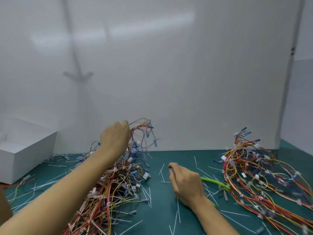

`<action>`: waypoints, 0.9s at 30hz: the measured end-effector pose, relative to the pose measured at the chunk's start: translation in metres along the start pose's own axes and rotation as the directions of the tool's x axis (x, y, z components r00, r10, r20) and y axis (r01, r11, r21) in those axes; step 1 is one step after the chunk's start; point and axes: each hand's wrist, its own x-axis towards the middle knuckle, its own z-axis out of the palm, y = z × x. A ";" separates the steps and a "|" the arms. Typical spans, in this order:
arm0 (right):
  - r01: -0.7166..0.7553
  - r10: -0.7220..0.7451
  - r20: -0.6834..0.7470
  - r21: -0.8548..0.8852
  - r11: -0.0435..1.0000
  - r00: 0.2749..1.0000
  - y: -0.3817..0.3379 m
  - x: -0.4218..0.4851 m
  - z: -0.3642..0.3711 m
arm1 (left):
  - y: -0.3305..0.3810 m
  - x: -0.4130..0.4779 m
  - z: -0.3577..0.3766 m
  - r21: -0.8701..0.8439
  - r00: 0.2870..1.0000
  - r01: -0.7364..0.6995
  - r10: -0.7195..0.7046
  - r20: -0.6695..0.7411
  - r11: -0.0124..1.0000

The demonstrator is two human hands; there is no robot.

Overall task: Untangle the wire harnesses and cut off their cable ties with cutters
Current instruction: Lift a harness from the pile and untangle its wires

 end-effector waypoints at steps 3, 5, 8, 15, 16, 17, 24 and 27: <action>-0.001 0.001 -0.031 0.002 1.000 1.000 0.000 0.002 -0.003 | 0.000 0.020 -0.026 -0.183 0.995 0.074 -0.060 0.084 0.980; -0.017 0.019 -0.061 0.026 1.000 0.998 0.002 0.004 -0.005 | 0.004 0.031 -0.039 -0.368 0.980 0.136 -0.072 0.183 0.920; -0.074 0.081 -0.080 0.079 0.994 0.994 0.004 0.010 -0.012 | 0.018 0.039 -0.052 -0.740 0.939 0.311 -0.074 0.335 0.597; -0.395 0.437 0.067 0.566 0.724 0.897 -0.007 0.065 -0.048 | 0.057 0.041 -0.071 -0.874 0.888 0.453 -0.002 0.460 -0.176; -0.433 0.468 0.140 0.665 0.608 0.872 -0.009 0.074 -0.056 | 0.063 0.040 -0.073 -0.865 0.894 0.439 0.019 0.448 -0.241; -0.469 0.475 0.225 0.732 0.493 0.851 -0.011 0.082 -0.064 | 0.068 0.040 -0.075 -0.856 0.901 0.422 0.036 0.432 -0.299; -0.703 0.301 0.636 0.635 0.319 0.711 -0.028 0.087 -0.077 | 0.097 0.041 -0.094 -0.786 0.954 0.269 0.041 0.297 -0.557; -0.779 0.153 0.766 0.626 0.037 0.624 -0.041 0.086 -0.076 | 0.105 0.044 -0.104 -0.700 0.968 0.198 0.025 0.249 -0.687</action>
